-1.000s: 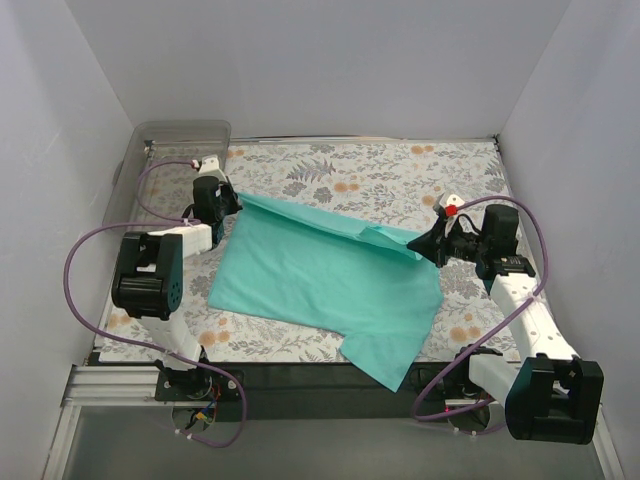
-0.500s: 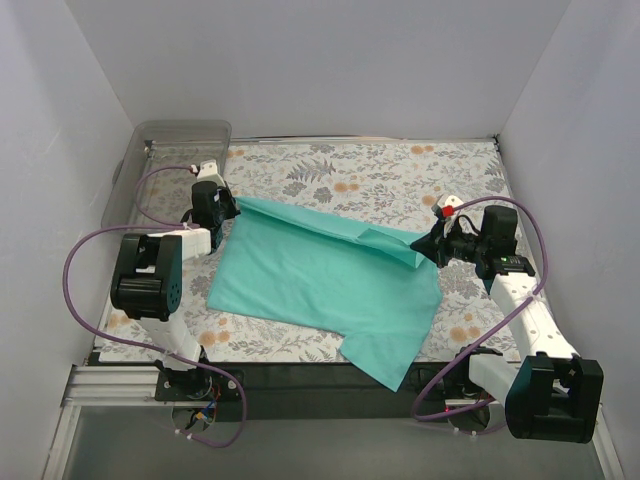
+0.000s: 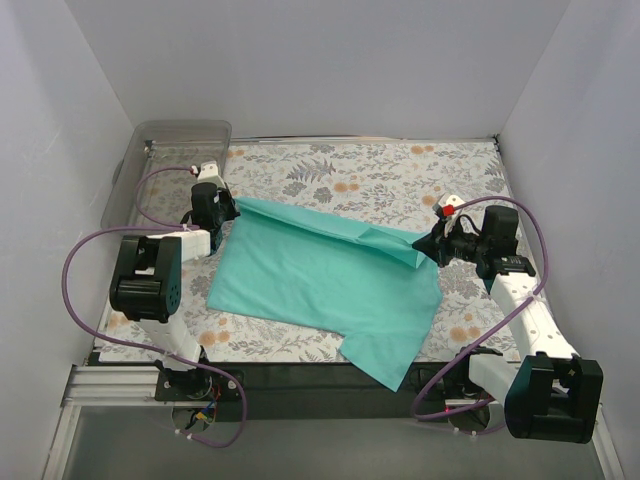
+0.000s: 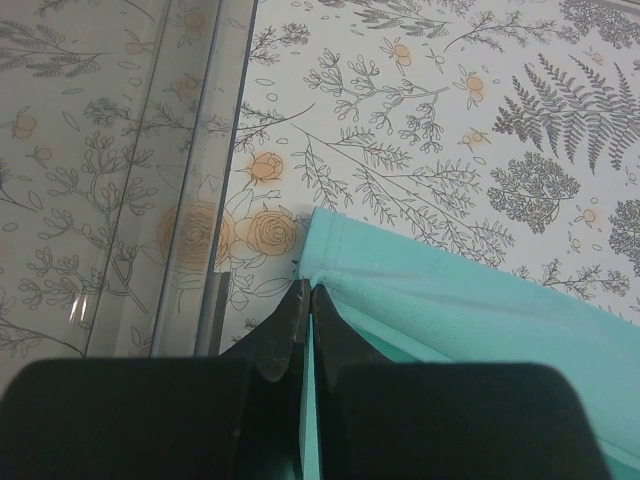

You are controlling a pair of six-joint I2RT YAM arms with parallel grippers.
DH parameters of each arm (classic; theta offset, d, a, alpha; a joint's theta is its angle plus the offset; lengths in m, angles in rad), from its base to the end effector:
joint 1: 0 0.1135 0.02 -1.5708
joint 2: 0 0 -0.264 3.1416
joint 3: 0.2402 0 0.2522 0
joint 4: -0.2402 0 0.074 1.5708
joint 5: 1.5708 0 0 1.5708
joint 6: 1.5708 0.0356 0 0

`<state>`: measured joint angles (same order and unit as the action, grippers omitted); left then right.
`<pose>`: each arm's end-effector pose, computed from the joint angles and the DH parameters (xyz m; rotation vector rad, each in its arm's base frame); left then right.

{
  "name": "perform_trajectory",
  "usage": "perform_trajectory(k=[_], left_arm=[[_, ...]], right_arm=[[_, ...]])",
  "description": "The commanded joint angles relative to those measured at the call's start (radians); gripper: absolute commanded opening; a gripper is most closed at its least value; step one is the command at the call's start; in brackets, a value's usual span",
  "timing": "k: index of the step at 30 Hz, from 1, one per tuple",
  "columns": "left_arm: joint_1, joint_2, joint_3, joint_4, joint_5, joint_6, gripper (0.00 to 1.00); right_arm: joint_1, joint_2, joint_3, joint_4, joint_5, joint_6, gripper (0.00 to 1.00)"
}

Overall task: Fold and stack the t-shirts
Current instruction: Fold the tshirt

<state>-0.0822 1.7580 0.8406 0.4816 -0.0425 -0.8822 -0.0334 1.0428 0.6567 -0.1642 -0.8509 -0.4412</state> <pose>0.3639 -0.0285 0.1686 -0.8250 1.8799 -0.5682 0.2204 0.0194 0.2539 -0.8602 1.7705 0.5893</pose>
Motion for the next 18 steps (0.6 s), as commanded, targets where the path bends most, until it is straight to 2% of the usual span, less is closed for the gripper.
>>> perform_trajectory(k=[1,18], left_arm=[[0.007,-0.06,-0.015,-0.017,-0.01,0.022,0.0],[0.007,-0.135,-0.049,0.006,0.035,0.043,0.0]], right_arm=[[-0.007,-0.001,0.001,0.0,0.0,0.004,0.01],[-0.008,0.005,0.004,0.0,0.009,0.004,0.01]])
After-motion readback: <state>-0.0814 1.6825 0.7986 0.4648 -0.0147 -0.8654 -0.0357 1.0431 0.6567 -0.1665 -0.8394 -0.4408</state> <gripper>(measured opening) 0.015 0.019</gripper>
